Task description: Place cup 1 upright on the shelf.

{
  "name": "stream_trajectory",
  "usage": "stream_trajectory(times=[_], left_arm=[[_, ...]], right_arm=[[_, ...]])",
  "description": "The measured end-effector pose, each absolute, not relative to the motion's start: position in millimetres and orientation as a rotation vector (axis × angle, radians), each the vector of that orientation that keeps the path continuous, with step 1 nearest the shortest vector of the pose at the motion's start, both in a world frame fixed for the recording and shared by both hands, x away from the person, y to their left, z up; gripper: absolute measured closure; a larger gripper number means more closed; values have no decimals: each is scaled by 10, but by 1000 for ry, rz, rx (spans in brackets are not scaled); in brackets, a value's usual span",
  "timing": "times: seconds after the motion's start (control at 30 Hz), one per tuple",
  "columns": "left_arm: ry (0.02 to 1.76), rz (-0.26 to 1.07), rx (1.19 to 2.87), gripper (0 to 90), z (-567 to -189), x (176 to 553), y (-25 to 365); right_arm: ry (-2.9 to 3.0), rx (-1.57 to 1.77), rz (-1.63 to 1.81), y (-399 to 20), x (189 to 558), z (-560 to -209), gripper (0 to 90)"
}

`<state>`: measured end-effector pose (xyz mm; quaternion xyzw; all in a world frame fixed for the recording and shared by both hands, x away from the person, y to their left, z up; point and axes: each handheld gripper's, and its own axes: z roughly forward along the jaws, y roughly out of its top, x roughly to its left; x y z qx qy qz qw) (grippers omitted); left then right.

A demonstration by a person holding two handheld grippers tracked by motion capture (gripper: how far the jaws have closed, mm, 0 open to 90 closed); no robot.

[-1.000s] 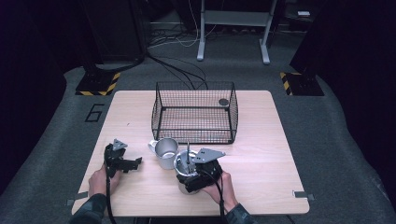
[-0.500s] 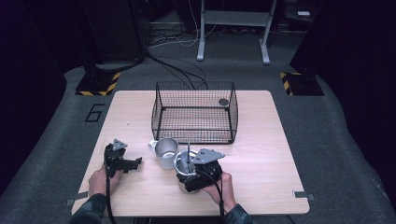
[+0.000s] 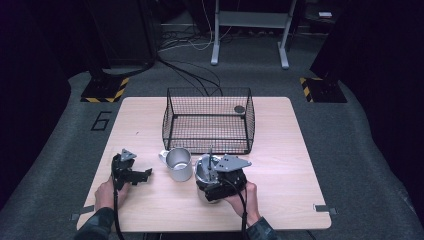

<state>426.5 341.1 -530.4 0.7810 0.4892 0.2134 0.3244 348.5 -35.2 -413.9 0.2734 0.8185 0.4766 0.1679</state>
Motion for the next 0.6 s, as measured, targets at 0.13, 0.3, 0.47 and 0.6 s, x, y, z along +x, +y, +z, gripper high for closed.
stream_trajectory(times=[0.13, 0.3, 0.47, 0.6], left_arm=[[1283, 559, 2048, 4, -5304, 4265, 3411], [1274, 559, 2066, 5, -5298, 4267, 3420], [1274, 559, 2065, 4, -5299, 4267, 3420], [1273, 560, 2066, 4, -5299, 4268, 3421]], right_arm=[[2317, 780, 1353, -417, 3505, -4105, 33], [2284, 815, 1343, -540, 3542, -4048, 34], [2257, 850, 1338, -647, 3581, -4000, 33], [2235, 870, 1336, -722, 3610, -3954, 34]])
